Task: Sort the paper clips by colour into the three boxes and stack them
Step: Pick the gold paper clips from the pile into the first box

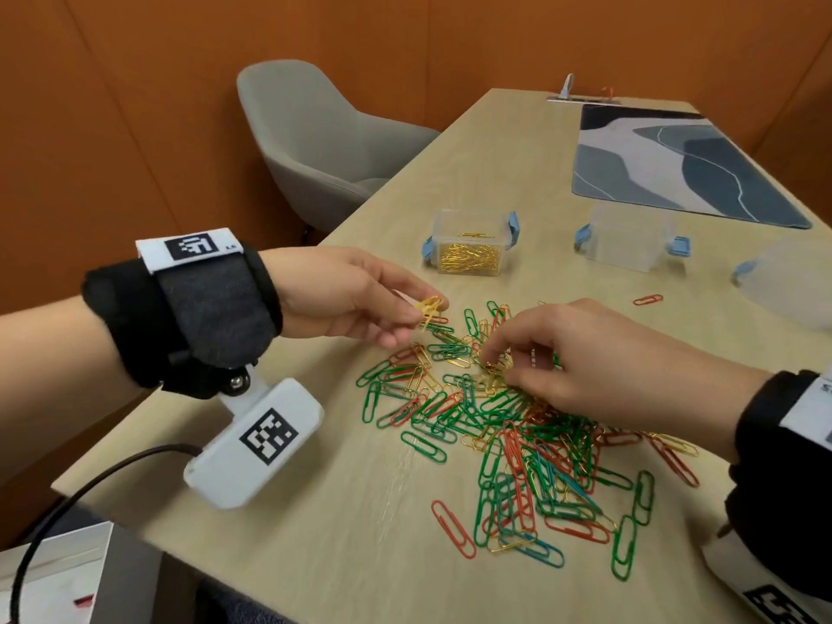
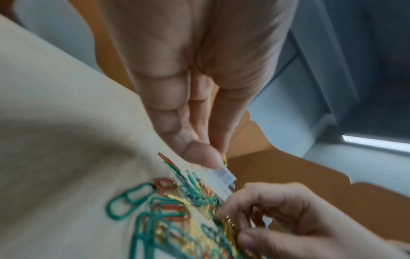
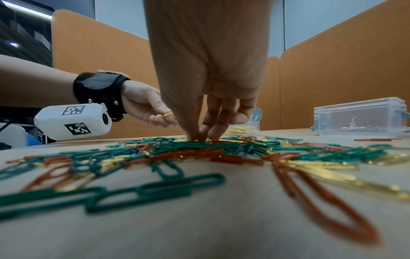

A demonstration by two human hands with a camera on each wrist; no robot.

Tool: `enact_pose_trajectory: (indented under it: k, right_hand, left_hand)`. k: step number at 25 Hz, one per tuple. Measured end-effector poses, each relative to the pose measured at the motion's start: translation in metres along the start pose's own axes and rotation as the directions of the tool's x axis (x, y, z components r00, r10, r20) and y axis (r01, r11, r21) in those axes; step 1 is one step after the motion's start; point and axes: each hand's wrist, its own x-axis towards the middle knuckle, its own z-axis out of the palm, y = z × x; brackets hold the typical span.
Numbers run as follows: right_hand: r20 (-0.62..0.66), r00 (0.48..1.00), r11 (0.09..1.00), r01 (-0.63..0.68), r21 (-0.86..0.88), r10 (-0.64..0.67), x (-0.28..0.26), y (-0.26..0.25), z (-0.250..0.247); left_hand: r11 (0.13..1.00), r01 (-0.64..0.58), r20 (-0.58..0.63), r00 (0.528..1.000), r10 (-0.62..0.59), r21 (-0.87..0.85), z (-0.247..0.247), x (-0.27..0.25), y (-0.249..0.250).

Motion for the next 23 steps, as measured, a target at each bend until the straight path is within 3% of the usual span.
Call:
enact_pose_trajectory:
  k: [4,6,10,12,14,16,19,23]
  right_hand:
    - [-0.040,0.999,1.000,-0.021,-0.014,0.020,0.001,0.003,0.000]
    - [-0.062,0.998,1.000,0.011,0.015,-0.010,0.001,0.001,0.000]
    - [-0.001,0.999,0.997,0.041,0.063,-0.041,0.002,-0.002,0.000]
    - [0.031,0.999,0.998,0.025,0.061,-0.027,0.002,-0.002,0.002]
    - [0.027,1.000,0.999,0.006,0.054,-0.007,0.003,-0.001,0.002]
    - [0.038,0.999,1.000,0.000,0.031,-0.001,0.003,0.000,0.003]
    - [0.056,0.998,1.000,0.011,-0.006,-0.011,0.003,0.001,0.003]
    - [-0.015,1.000,1.000,0.004,-0.018,-0.004,0.002,0.003,0.001]
  left_hand:
    - [0.976,0.111,-0.036,0.992,-0.120,-0.188,-0.007,0.003,0.001]
    - [0.964,0.185,-0.003,0.982,-0.189,-0.191,-0.006,0.005,0.000]
    - [0.976,0.211,-0.008,0.977,-0.211,-0.062,0.004,0.012,-0.002]
    - [0.981,0.159,-0.028,0.987,-0.157,0.112,0.007,0.012,-0.001]
    - [0.901,0.077,-0.051,0.997,-0.062,0.426,0.008,0.008,0.002]
    - [0.745,-0.003,-0.045,0.998,0.045,0.667,0.013,0.003,0.004]
    - [0.609,-0.078,-0.003,0.991,0.131,0.790,0.023,0.002,0.006]
    - [0.518,-0.074,-0.020,0.985,0.174,0.852,0.024,0.004,0.007]
